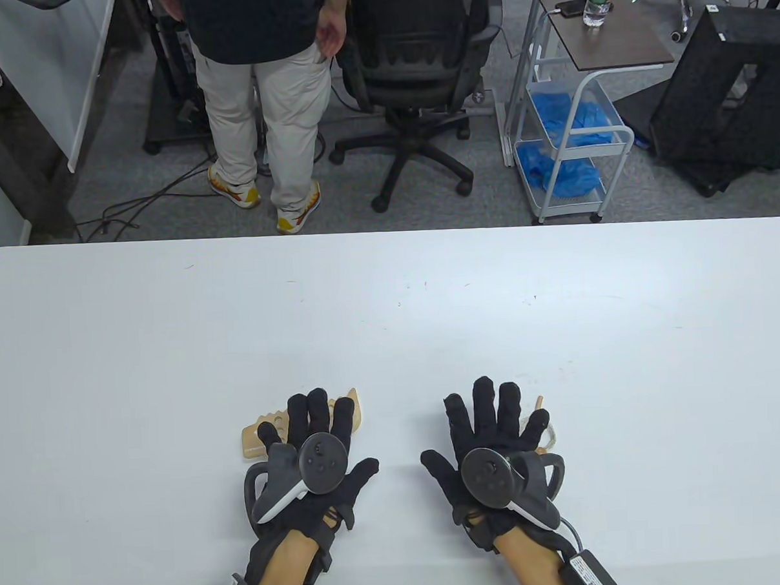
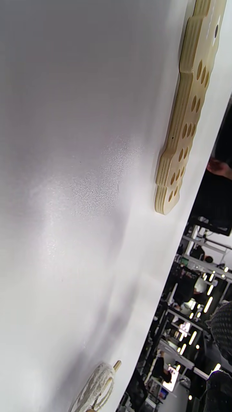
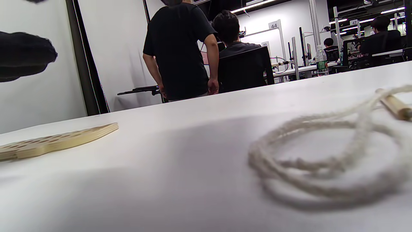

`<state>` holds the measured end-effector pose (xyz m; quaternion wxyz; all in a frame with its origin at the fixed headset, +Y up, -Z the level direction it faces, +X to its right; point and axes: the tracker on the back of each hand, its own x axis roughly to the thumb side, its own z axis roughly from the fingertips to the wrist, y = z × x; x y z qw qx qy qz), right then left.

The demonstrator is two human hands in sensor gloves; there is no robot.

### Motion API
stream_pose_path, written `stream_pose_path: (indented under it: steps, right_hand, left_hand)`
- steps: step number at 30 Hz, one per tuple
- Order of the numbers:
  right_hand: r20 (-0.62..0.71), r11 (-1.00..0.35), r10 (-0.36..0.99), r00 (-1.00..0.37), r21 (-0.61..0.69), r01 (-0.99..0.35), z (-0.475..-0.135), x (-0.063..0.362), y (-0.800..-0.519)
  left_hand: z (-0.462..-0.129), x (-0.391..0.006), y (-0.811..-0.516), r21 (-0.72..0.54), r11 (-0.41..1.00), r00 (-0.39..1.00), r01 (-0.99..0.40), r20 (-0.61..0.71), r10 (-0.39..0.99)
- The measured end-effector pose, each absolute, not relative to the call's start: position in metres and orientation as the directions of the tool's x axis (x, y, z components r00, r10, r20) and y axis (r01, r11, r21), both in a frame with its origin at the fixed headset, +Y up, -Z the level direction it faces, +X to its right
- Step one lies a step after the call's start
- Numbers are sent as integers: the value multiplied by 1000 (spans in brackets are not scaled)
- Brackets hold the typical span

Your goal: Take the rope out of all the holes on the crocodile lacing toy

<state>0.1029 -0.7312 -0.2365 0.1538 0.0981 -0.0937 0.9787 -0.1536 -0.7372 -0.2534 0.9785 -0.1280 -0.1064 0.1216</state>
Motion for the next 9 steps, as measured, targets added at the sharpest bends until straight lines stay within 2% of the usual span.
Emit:
stream_pose_path:
  steps: [9]
  right_hand:
    - [211, -939, 285, -935, -137, -317, -239, 104, -733]
  left_hand:
    - [-255, -152, -739, -307, 925, 942, -224, 176, 287]
